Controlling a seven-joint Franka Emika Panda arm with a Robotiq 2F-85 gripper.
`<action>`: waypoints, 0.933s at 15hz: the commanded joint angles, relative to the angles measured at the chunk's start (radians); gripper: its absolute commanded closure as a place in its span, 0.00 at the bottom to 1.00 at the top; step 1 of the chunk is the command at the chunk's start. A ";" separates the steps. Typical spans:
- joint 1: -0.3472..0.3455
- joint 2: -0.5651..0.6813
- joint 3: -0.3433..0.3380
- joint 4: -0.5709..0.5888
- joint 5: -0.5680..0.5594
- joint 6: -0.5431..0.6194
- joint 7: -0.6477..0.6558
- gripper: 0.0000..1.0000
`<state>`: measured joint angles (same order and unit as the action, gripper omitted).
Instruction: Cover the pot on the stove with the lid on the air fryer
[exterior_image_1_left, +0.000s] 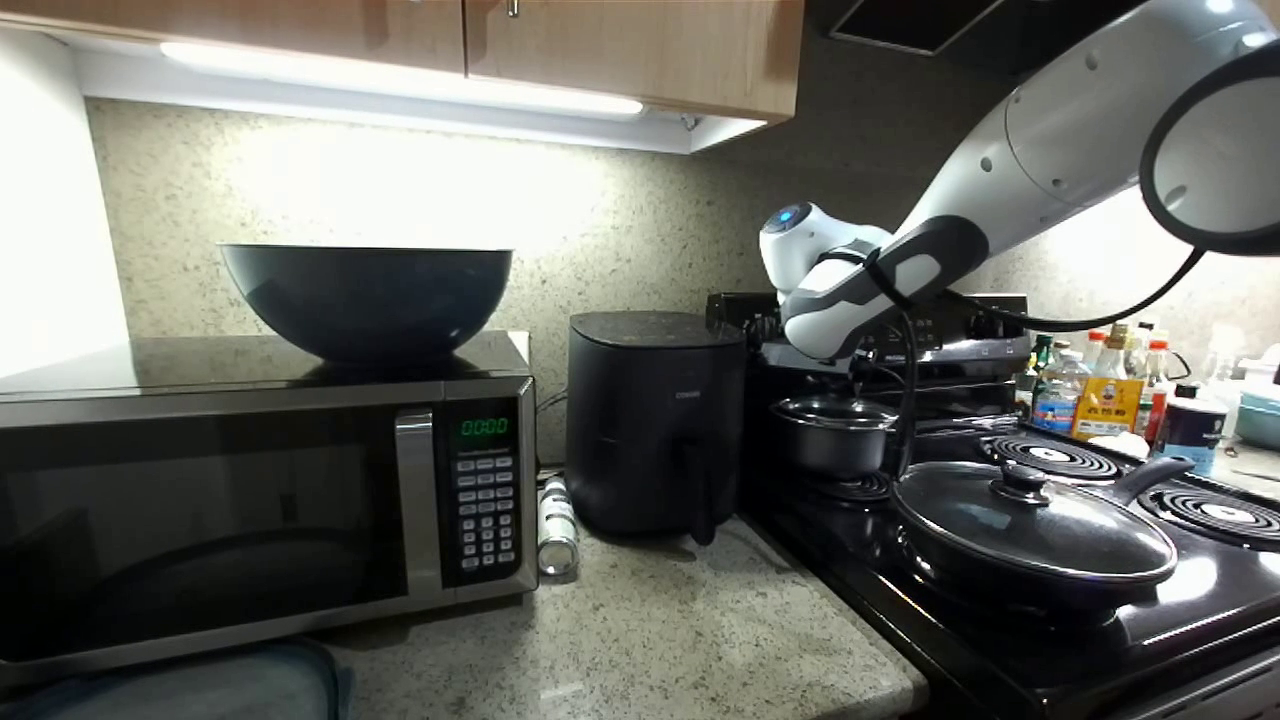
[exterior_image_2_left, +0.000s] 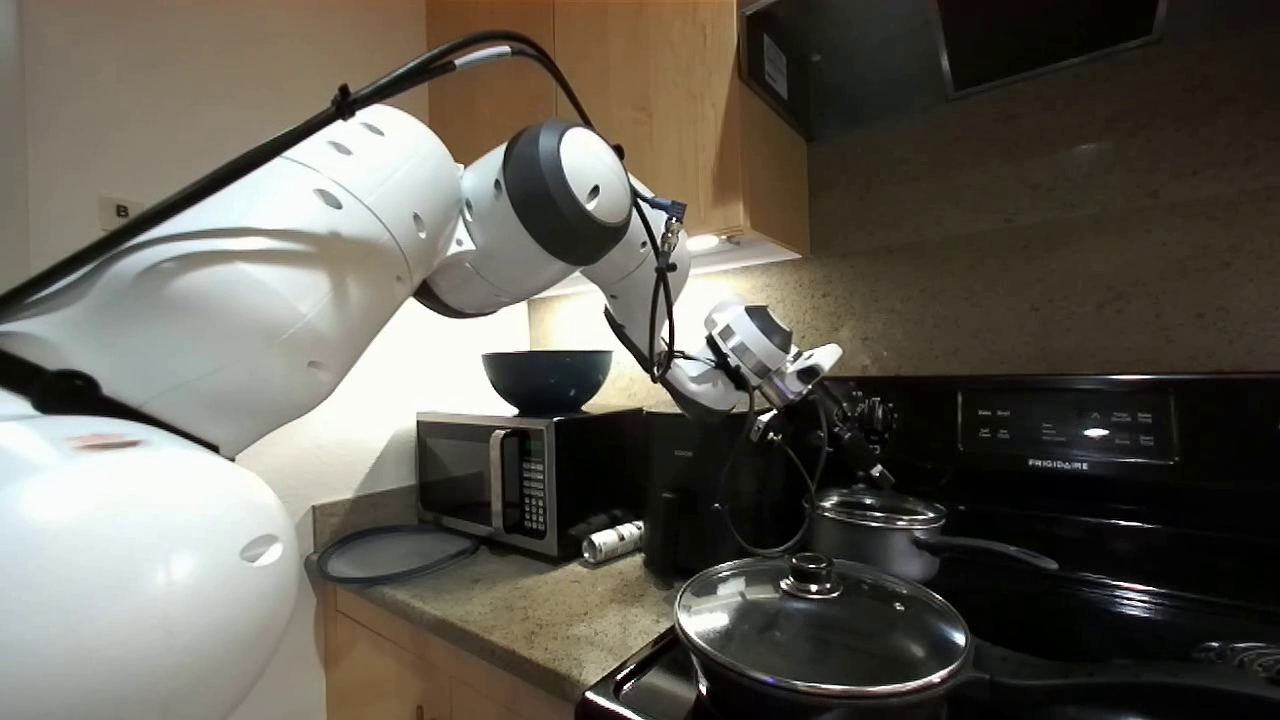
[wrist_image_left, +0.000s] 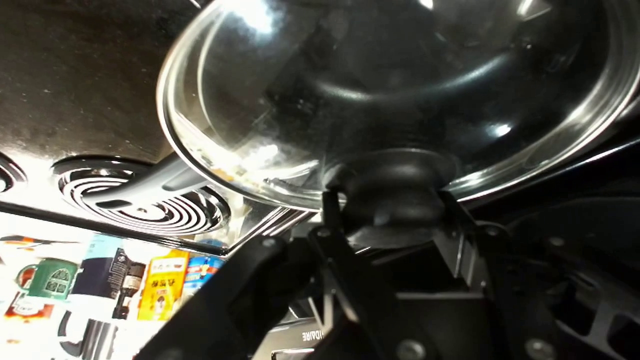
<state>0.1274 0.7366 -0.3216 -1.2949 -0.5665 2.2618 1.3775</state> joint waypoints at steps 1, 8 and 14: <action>-0.019 0.022 0.016 0.052 0.012 0.004 -0.032 0.77; -0.016 0.060 0.017 0.111 0.013 0.034 -0.027 0.77; -0.020 0.062 0.018 0.104 0.019 0.028 -0.033 0.77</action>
<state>0.1205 0.7934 -0.3104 -1.2083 -0.5648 2.2806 1.3769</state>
